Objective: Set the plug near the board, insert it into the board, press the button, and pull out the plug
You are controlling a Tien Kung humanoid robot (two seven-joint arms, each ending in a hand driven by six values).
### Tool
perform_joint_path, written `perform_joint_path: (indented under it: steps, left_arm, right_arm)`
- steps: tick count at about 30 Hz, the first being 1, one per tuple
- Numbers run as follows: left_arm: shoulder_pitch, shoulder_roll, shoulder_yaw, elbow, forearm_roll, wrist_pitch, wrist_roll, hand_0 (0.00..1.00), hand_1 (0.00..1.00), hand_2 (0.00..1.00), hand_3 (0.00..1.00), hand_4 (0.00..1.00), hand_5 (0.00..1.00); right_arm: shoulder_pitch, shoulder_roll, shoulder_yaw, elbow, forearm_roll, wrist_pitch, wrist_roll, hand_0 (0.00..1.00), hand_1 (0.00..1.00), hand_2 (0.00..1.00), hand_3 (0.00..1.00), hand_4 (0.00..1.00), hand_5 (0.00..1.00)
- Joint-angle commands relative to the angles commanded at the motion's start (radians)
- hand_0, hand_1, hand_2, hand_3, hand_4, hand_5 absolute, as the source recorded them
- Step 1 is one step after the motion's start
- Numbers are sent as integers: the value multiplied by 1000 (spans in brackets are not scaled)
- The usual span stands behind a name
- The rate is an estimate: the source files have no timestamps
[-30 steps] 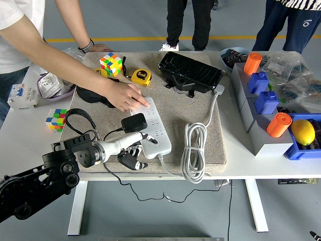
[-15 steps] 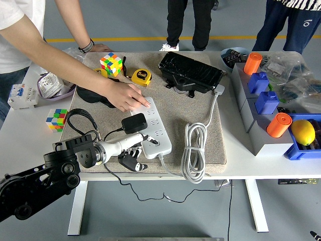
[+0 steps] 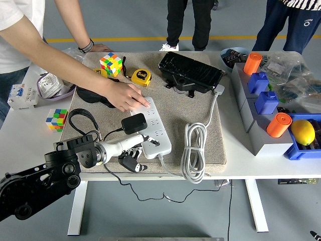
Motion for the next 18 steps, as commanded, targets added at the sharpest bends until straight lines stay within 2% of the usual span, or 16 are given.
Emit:
perform_joint_path:
  steps: [6, 7, 12, 13, 18]
  left_arm:
    - [12, 6, -43, -14, -5, 32, -58, 56, 101, 141, 866, 772, 2]
    - [15, 7, -49, -14, -6, 39, -68, 73, 94, 153, 865, 691, 2]
    - [36, 6, -72, -8, -15, 87, -122, 73, 94, 153, 865, 691, 2]
    - [42, 4, -76, -4, -17, 110, -149, 145, 124, 237, 835, 884, 240]
    - [59, -6, -91, 10, -39, 211, -255, 145, 124, 237, 835, 884, 240]
  right_arm:
    - [0, 0, -5, -1, 1, 0, 0, 601, 613, 601, 550, 953, 378]
    - [1, -1, -5, -1, 1, 0, 0, 601, 613, 601, 551, 953, 378]
    - [2, -2, -11, -1, 1, 0, 0, 601, 613, 601, 551, 953, 378]
    - [2, -2, -13, -1, 2, 0, 0, 599, 612, 601, 551, 953, 378]
    - [4, -2, -14, -1, 1, 0, 0, 599, 612, 601, 551, 953, 378]
